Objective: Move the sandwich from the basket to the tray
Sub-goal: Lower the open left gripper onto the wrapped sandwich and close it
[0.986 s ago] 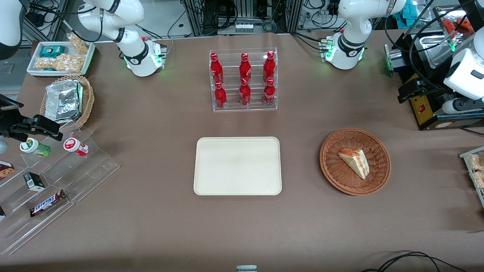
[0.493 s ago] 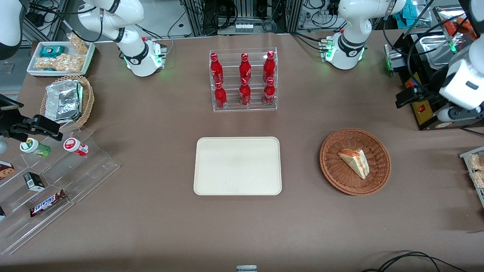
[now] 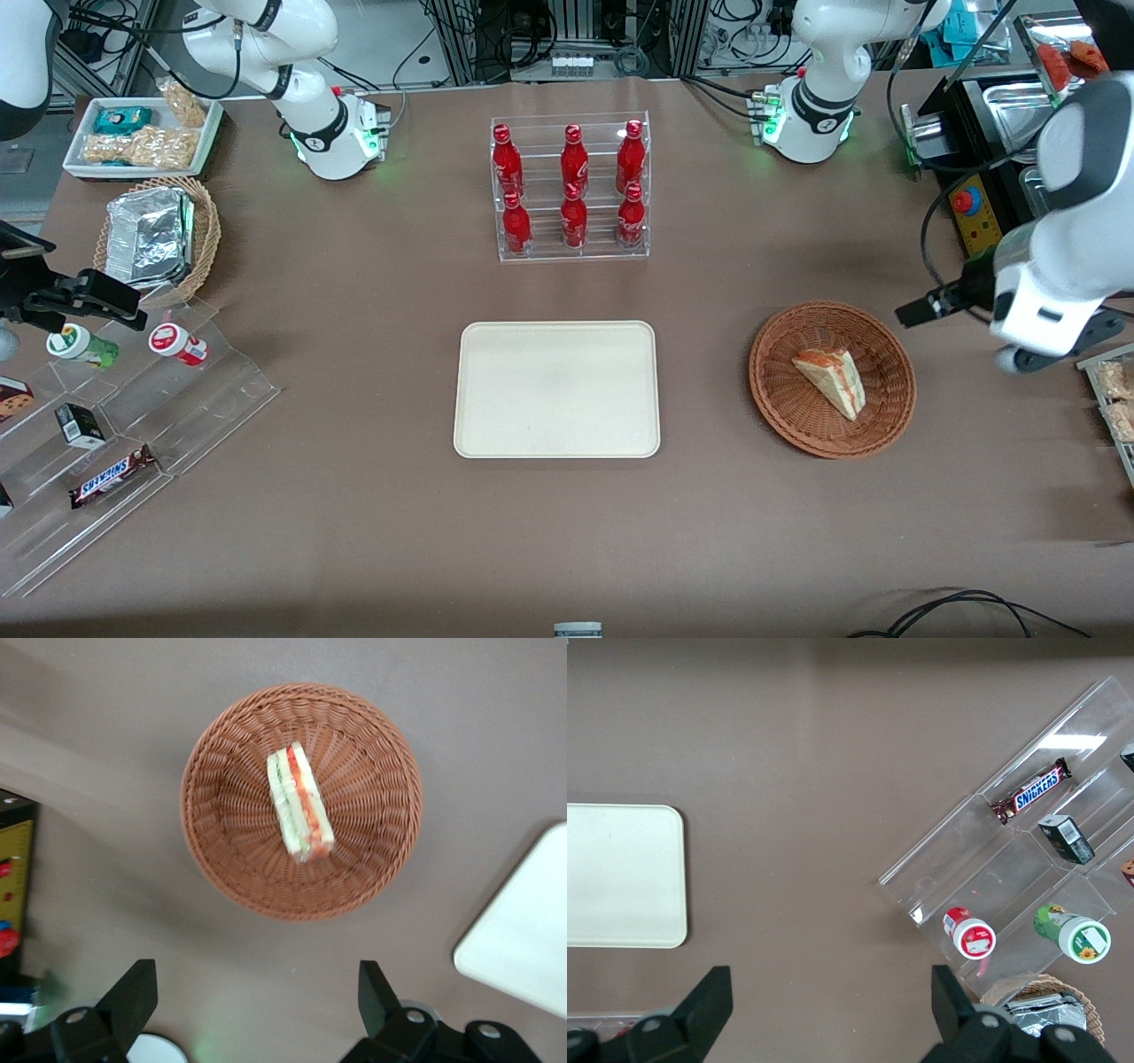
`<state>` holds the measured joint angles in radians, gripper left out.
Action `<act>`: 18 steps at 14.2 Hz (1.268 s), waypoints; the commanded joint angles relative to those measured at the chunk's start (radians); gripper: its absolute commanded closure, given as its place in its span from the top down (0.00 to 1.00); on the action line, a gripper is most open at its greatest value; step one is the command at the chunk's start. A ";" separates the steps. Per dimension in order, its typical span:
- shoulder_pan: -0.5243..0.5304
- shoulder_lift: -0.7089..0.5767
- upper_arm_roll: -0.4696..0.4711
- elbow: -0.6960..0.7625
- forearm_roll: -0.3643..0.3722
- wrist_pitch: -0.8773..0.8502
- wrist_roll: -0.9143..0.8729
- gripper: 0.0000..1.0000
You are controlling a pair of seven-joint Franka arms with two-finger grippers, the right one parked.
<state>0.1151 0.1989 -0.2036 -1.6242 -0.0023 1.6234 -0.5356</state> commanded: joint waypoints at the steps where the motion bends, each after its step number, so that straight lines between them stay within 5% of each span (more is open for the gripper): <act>1: -0.006 -0.003 0.001 -0.124 0.011 0.143 -0.129 1.00; 10: -0.003 0.030 0.001 -0.442 0.038 0.588 -0.375 1.00; 18: -0.005 0.134 0.001 -0.448 0.038 0.647 -0.376 1.00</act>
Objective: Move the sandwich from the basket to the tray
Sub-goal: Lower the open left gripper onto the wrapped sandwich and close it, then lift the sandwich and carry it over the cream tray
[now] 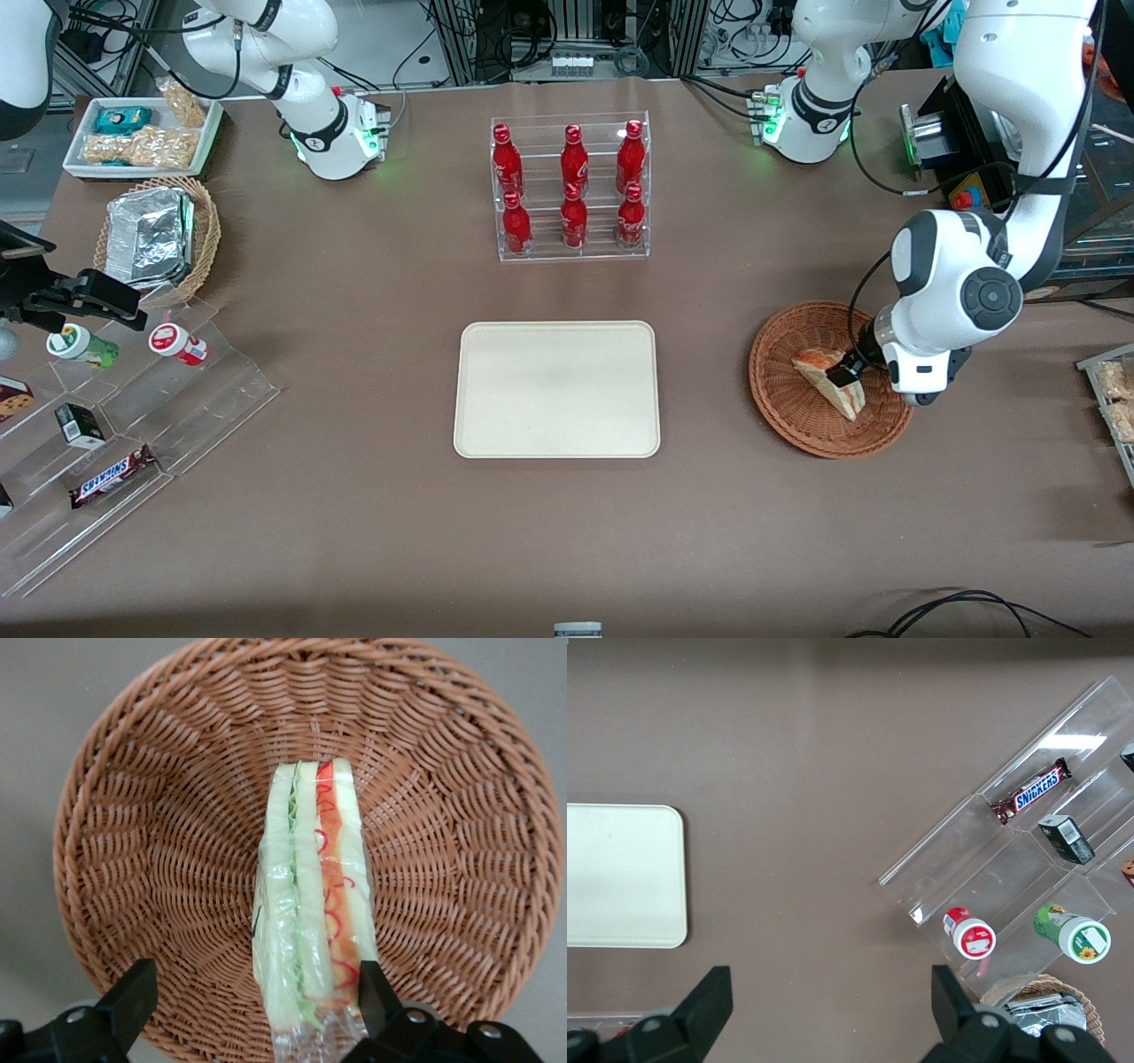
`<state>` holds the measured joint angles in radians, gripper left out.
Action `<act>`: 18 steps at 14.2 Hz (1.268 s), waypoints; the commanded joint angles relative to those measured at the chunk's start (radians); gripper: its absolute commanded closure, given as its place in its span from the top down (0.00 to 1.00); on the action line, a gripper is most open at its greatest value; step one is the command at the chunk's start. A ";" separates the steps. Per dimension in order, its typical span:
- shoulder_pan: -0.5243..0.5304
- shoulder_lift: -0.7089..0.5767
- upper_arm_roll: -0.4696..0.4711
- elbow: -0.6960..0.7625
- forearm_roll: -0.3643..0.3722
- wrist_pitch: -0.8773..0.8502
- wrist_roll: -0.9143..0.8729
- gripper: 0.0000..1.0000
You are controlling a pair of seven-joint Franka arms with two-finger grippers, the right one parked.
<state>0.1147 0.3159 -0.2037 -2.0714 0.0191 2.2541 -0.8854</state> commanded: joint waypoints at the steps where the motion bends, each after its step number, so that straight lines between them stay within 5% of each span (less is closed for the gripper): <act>1: -0.004 0.021 0.001 -0.003 0.018 0.016 -0.026 1.00; 4: -0.004 0.034 0.001 0.008 0.016 0.015 -0.027 0.97; 6: -0.004 0.035 0.001 0.027 0.013 0.005 -0.059 0.39; 8: -0.006 0.037 0.001 0.045 0.013 0.004 -0.105 0.08; 18: -0.024 0.005 -0.028 0.145 0.015 -0.002 -0.099 0.00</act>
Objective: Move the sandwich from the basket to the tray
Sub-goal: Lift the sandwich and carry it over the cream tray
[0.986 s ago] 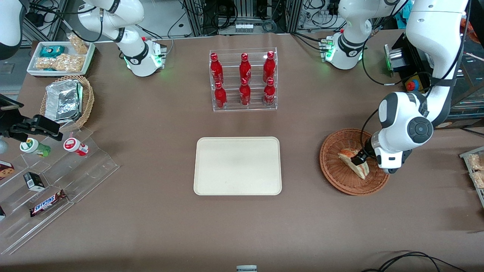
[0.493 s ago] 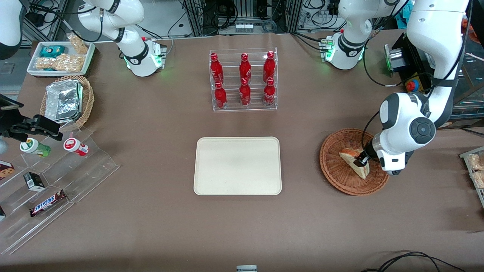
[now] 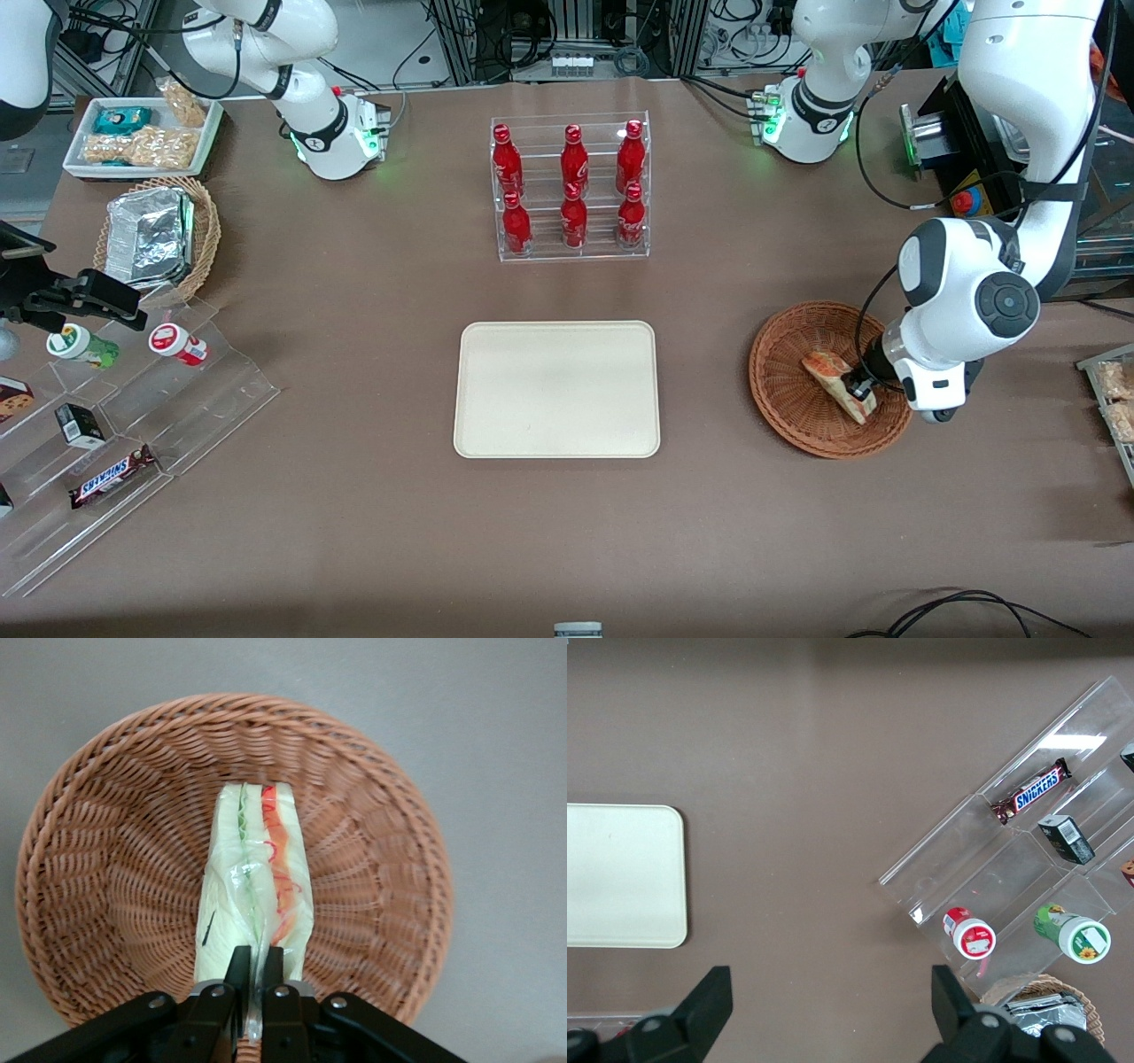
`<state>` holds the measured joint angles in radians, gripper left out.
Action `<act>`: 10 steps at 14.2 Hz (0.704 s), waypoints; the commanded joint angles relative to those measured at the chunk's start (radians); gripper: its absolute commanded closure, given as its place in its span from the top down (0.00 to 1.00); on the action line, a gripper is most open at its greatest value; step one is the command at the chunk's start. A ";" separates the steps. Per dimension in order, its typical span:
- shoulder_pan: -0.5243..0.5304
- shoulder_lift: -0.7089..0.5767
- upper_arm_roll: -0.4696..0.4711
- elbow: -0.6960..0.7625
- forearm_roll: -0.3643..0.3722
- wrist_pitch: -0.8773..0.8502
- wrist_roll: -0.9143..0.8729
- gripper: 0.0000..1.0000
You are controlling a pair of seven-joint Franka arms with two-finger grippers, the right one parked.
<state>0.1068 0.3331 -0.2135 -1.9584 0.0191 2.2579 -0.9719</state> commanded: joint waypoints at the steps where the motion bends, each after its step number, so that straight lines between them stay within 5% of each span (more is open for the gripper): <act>1: -0.015 -0.023 -0.050 0.050 0.015 -0.023 -0.011 0.00; 8: -0.021 -0.002 -0.355 0.164 0.018 -0.093 0.094 0.01; 10: -0.103 0.007 -0.373 0.170 0.060 -0.077 0.095 0.01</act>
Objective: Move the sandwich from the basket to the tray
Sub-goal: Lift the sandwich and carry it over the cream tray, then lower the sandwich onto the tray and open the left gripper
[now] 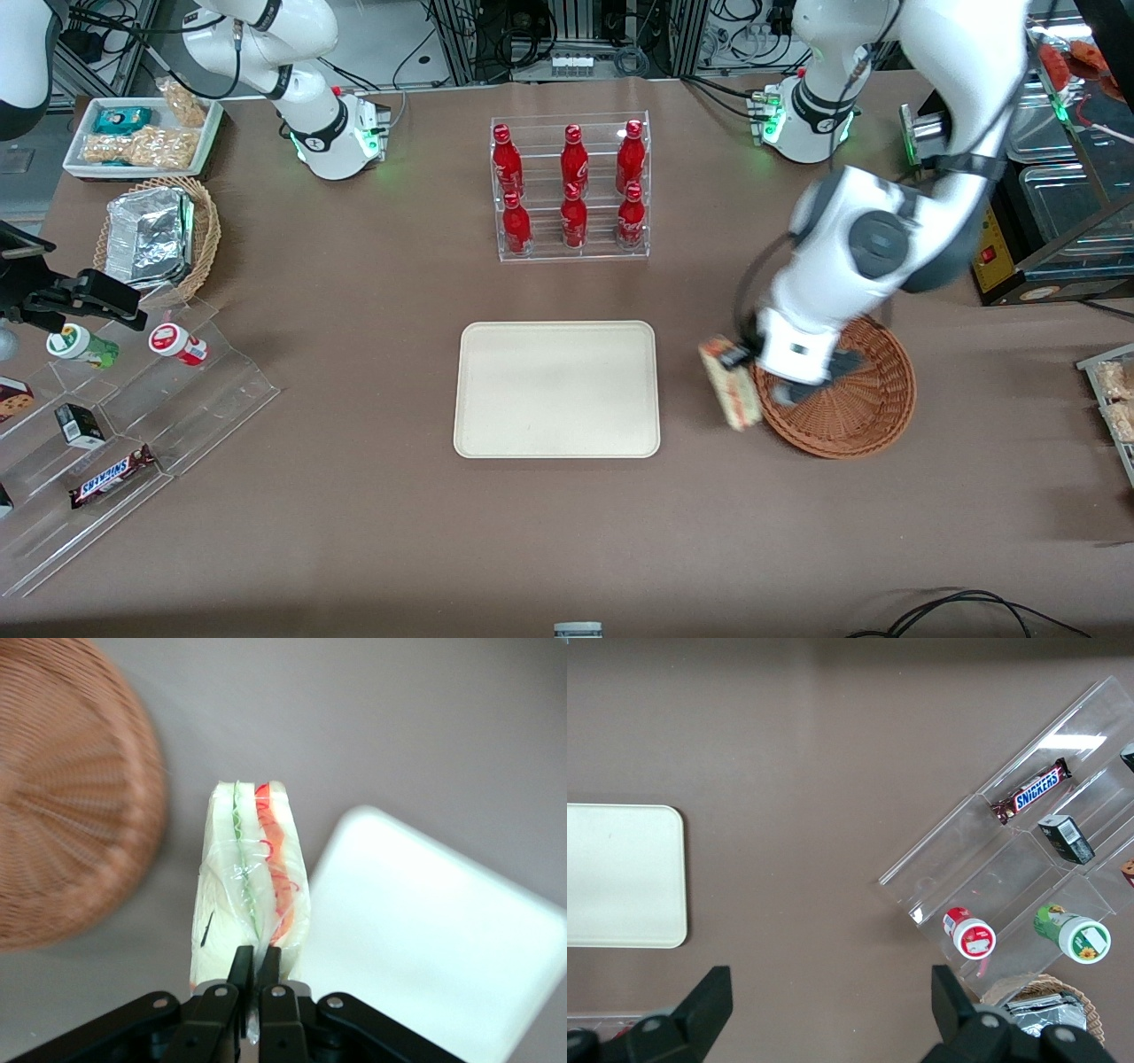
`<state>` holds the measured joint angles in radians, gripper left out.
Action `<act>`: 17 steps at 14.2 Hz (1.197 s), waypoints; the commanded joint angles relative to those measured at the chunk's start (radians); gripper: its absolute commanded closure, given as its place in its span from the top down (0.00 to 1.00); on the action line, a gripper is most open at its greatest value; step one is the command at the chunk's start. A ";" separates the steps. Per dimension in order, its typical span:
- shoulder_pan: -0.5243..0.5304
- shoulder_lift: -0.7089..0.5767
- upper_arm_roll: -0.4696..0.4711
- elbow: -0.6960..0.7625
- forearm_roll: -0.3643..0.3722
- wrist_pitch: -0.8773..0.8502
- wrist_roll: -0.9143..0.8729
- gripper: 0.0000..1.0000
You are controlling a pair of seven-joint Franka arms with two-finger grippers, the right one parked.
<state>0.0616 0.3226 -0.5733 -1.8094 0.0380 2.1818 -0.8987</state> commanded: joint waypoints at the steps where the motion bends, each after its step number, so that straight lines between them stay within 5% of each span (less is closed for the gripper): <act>1: -0.092 0.048 -0.013 0.036 0.048 0.041 0.024 0.01; 7: -0.278 0.243 -0.013 0.096 0.135 0.258 0.015 0.03; 17: -0.339 0.398 -0.007 0.192 0.148 0.380 0.009 0.12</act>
<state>-0.2468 0.6670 -0.5915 -1.6842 0.1684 2.5569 -0.8916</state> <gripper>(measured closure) 0.890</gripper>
